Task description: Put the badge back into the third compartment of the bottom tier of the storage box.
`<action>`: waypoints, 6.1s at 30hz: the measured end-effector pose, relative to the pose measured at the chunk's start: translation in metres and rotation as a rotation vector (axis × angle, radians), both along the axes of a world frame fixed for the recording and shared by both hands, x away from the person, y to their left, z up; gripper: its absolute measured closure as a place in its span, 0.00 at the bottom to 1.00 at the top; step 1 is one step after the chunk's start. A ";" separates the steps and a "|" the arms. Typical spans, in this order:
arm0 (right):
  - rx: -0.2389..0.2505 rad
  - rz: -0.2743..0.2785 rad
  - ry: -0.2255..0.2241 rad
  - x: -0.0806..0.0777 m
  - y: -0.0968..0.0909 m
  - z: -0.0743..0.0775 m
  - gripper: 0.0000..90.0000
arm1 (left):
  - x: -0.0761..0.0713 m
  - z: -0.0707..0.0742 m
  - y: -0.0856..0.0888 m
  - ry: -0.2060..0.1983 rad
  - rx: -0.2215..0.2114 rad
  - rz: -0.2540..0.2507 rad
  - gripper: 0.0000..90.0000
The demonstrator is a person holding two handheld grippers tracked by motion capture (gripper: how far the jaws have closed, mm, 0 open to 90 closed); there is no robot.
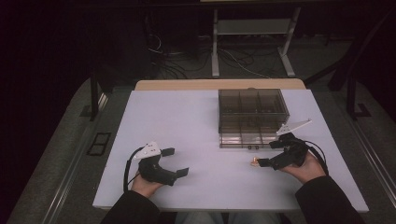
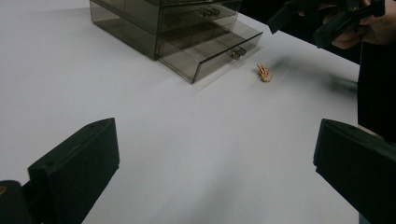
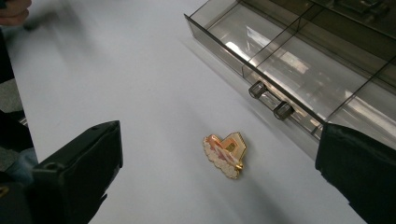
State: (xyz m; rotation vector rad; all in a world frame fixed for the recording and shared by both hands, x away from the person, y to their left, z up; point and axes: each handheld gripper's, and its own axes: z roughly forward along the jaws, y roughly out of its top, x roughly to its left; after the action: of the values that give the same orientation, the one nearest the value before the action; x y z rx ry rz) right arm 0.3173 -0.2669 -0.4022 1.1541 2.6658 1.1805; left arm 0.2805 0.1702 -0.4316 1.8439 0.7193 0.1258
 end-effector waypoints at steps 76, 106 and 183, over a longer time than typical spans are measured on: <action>-0.078 0.207 0.052 0.024 0.019 -0.038 0.54 | 0.000 0.000 -0.001 -0.006 0.002 -0.013 0.00; -0.084 0.180 0.038 0.015 0.018 -0.024 0.93 | 0.000 -0.001 -0.002 -0.005 -0.003 -0.018 0.00; -0.002 0.063 -0.029 0.026 -0.023 0.022 0.93 | 0.000 -0.001 -0.002 -0.003 -0.002 -0.014 0.00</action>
State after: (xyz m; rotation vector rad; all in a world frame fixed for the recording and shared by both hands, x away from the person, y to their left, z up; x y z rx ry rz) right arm 0.3436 -0.2898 -0.3803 1.0518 2.7007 1.1935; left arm 0.2806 0.1681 -0.4323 1.8462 0.7042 0.1187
